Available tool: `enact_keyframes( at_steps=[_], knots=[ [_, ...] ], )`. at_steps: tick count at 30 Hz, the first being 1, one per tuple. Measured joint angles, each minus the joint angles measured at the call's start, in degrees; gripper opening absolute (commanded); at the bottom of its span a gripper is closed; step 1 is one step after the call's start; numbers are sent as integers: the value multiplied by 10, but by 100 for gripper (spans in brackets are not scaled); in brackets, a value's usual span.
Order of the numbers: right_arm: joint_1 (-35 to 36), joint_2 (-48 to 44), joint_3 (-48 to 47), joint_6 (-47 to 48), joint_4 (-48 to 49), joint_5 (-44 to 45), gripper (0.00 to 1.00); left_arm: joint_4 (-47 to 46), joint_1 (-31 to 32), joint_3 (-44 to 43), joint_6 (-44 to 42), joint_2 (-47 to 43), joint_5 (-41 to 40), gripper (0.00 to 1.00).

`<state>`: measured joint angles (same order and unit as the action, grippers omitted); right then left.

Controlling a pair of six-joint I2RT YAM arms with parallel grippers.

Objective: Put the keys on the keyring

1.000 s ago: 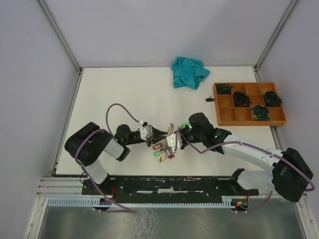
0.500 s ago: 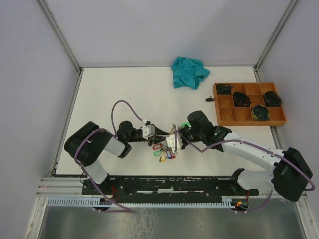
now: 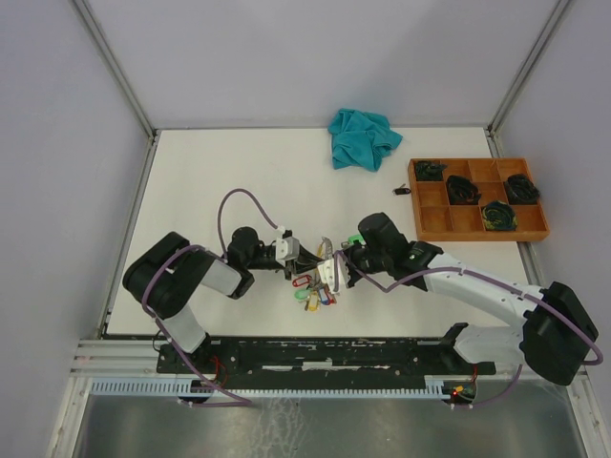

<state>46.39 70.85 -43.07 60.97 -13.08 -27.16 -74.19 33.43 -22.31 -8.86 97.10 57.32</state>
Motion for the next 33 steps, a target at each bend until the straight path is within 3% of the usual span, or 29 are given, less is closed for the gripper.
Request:
enact_keyframes(
  at_steps=[10, 27, 33],
  knots=[
    [4, -41, 35, -13, 13, 29, 1, -3, 2, 0, 2, -8, -16, 3],
    [3, 0, 73, -58, 113, 21, 1, -73, -3, 23, 44, 8, -44, 3],
    [3, -24, 52, -32, 57, 42, 1, -74, -3, 23, 43, 8, -47, 23]
  ],
)
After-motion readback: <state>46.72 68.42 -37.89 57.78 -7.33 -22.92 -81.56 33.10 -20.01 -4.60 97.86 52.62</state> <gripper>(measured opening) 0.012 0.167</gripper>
